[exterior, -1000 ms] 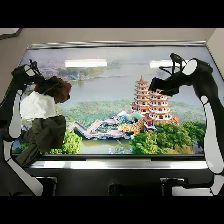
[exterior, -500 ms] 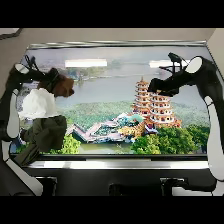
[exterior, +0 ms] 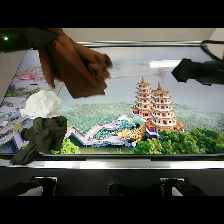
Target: Fold the shirts.
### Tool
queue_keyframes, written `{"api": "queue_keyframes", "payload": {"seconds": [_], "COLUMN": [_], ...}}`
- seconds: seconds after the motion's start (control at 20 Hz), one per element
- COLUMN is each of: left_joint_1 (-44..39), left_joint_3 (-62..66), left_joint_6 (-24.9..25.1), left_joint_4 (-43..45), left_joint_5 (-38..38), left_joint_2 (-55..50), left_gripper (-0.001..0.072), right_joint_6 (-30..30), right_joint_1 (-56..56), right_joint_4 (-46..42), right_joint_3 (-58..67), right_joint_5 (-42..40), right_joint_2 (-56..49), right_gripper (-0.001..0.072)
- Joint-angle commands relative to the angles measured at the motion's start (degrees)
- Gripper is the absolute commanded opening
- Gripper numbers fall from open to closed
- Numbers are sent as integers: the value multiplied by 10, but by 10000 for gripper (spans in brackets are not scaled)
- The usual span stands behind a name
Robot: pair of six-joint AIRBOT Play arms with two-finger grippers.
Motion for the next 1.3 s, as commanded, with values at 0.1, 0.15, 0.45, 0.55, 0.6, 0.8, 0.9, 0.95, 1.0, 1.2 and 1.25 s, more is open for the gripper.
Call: {"api": "queue_keyframes", "payload": {"seconds": [0.1,0.15,0.45,0.55,0.6,0.8,0.9,0.95,1.0,1.2,1.25], "left_joint_1": [-142,-171,-291,-292,-280,-167,-96,-64,-33,8,7], "left_joint_3": [-105,-131,-318,-304,-283,-207,-229,-264,-323,-620,-688], "left_joint_6": [-32,-32,-36,-64,-92,-79,-80,-77,-74,-69,-53], "left_joint_4": [38,40,50,40,26,101,184,193,189,162,116], "left_joint_5": [-6,-7,42,18,-10,-118,-181,-201,-203,-119,-83], "left_joint_2": [94,88,-43,-114,-135,-109,-73,-52,-24,90,109], "left_gripper": [24,25,25,359,697,712,711,711,711,712,712], "right_joint_6": [24,26,34,34,34,33,23,10,-6,-40,-40], "right_joint_1": [0,0,0,0,0,1,1,1,1,1,1], "right_joint_4": [-22,-27,-58,-58,-58,-31,35,76,115,185,195], "right_joint_3": [0,0,0,0,0,-18,-78,-123,-178,-355,-382], "right_joint_5": [92,106,155,155,159,206,209,200,174,21,-21], "right_joint_2": [111,118,88,56,37,-62,-98,-105,-106,-106,-106], "right_gripper": [669,669,669,668,666,661,660,661,662,681,681]}}
